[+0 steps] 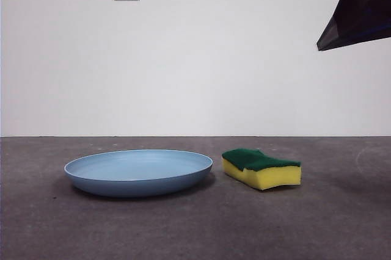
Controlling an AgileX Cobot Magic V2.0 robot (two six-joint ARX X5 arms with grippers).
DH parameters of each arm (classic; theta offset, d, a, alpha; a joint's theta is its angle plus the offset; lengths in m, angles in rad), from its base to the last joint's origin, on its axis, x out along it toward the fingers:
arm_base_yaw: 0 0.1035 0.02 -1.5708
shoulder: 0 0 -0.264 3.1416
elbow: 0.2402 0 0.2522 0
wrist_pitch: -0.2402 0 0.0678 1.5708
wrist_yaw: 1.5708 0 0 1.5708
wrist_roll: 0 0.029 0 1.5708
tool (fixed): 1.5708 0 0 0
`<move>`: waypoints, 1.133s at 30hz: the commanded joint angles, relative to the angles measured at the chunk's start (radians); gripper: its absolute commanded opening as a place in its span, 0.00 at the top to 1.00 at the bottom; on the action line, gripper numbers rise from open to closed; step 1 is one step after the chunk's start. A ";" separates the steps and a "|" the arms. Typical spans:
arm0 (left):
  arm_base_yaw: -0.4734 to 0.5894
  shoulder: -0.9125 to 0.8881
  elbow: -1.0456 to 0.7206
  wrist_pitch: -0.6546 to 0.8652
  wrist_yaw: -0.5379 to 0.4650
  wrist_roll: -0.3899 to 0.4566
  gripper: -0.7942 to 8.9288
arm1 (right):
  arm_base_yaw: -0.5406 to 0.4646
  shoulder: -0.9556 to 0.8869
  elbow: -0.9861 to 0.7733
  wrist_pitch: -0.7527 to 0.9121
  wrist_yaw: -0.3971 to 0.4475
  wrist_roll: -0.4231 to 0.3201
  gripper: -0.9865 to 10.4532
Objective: Pick up the plate,pick up the cloth,clean the plate with the cloth
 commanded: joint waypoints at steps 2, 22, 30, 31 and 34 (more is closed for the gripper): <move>0.002 -0.003 -0.013 0.005 0.002 -0.002 0.92 | 0.001 -0.002 -0.007 0.007 0.003 0.009 0.91; 0.002 -0.003 -0.013 0.004 0.002 -0.002 0.92 | -0.086 -0.170 -0.014 -0.051 0.049 -0.090 0.91; 0.002 -0.003 -0.013 0.005 0.002 -0.002 0.92 | -0.343 -0.435 -0.118 -0.049 -0.032 -0.108 0.91; 0.002 -0.003 -0.013 0.005 0.002 -0.002 0.92 | -0.375 -0.469 -0.141 -0.049 -0.041 -0.107 0.91; 0.002 -0.003 -0.013 0.005 0.002 -0.002 0.92 | -0.446 -0.551 -0.214 -0.042 -0.095 -0.103 0.91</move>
